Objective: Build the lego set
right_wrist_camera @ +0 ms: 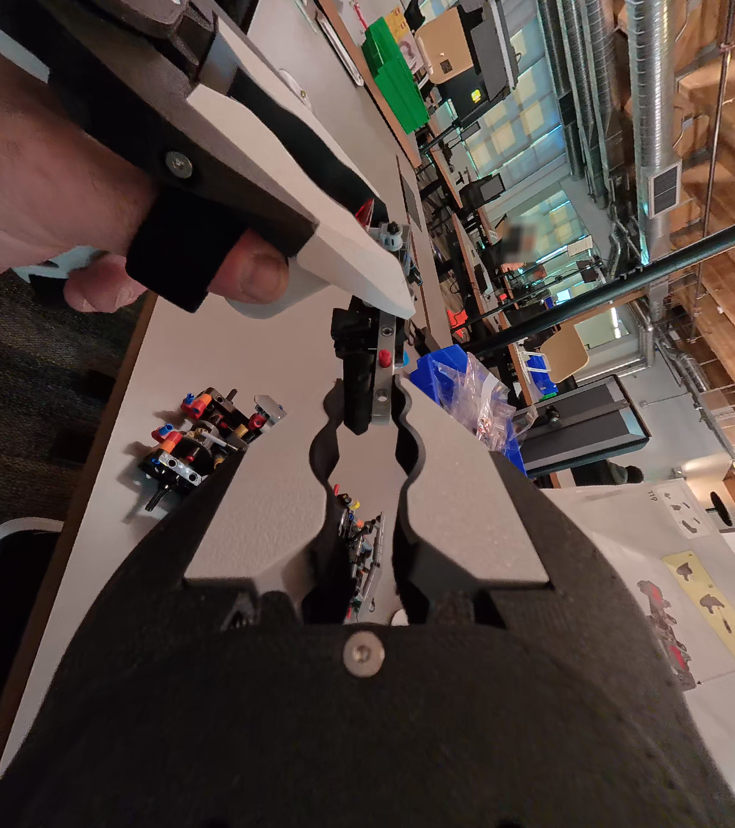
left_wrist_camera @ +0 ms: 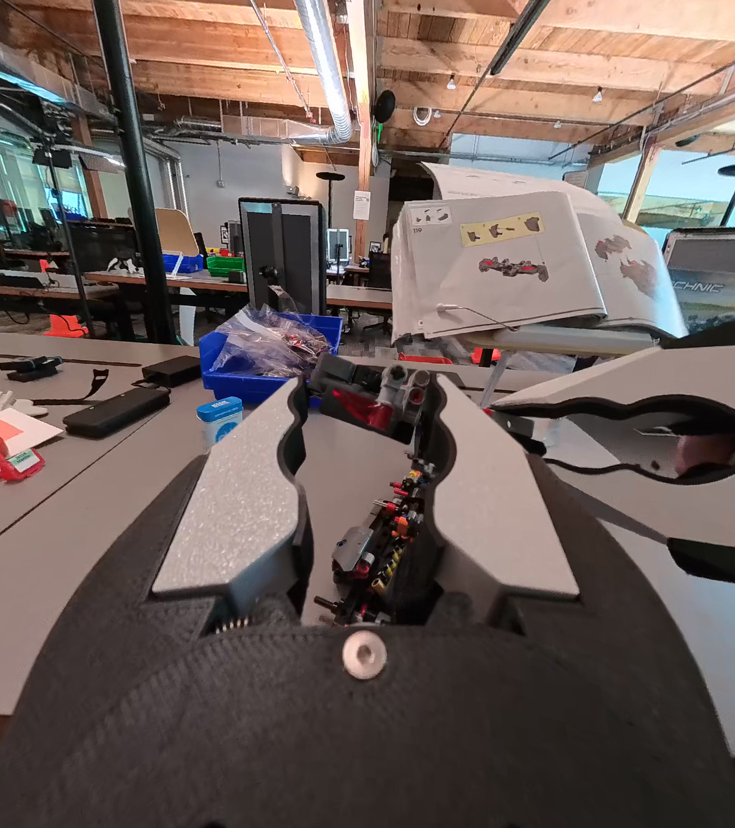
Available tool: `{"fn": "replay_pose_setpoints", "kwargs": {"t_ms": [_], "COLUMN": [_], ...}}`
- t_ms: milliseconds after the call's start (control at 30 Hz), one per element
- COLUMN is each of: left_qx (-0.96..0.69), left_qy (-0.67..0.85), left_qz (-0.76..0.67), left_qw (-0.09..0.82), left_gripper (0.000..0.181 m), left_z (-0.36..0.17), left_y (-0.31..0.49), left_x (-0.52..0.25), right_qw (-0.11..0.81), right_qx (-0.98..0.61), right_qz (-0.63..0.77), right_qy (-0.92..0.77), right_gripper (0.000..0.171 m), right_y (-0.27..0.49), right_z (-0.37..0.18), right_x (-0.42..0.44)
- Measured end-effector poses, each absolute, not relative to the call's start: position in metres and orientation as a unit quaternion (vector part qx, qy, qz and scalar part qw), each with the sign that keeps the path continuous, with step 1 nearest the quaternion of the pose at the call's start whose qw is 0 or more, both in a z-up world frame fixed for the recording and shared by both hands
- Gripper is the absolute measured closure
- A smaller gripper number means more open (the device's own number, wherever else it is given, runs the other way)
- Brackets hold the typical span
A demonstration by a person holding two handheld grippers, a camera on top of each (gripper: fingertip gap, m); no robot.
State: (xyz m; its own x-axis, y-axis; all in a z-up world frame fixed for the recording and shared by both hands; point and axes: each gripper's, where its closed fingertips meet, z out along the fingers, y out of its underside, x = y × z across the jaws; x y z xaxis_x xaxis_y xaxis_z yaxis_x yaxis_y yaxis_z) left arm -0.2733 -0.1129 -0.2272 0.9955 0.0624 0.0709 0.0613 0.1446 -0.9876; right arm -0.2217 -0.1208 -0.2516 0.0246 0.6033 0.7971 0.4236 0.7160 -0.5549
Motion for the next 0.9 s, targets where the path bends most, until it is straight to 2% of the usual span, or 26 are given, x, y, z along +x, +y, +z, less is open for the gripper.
{"fn": "replay_pose_setpoints", "kwargs": {"t_ms": [367,900], "left_qx": [-0.638,-0.647], "left_qy": [-0.097,-0.064], "left_qz": [-0.052,-0.031], "left_qw": [0.762,0.759], "left_gripper": [0.129,0.123], "left_z": [-0.2256,-0.2199], "left_y": [-0.1091,-0.1149], "left_x": [-0.2774,-0.2737], "right_qw": [0.62,0.597], "right_qx": [-0.376,-0.41], "right_qz": [0.085,0.14], "right_qy": [-0.683,-0.675], "right_gripper": [0.153,0.153], "right_y": [-0.1198,-0.1139], "right_z": [-0.247,-0.2487], "right_x": [-0.2251,-0.2258]}}
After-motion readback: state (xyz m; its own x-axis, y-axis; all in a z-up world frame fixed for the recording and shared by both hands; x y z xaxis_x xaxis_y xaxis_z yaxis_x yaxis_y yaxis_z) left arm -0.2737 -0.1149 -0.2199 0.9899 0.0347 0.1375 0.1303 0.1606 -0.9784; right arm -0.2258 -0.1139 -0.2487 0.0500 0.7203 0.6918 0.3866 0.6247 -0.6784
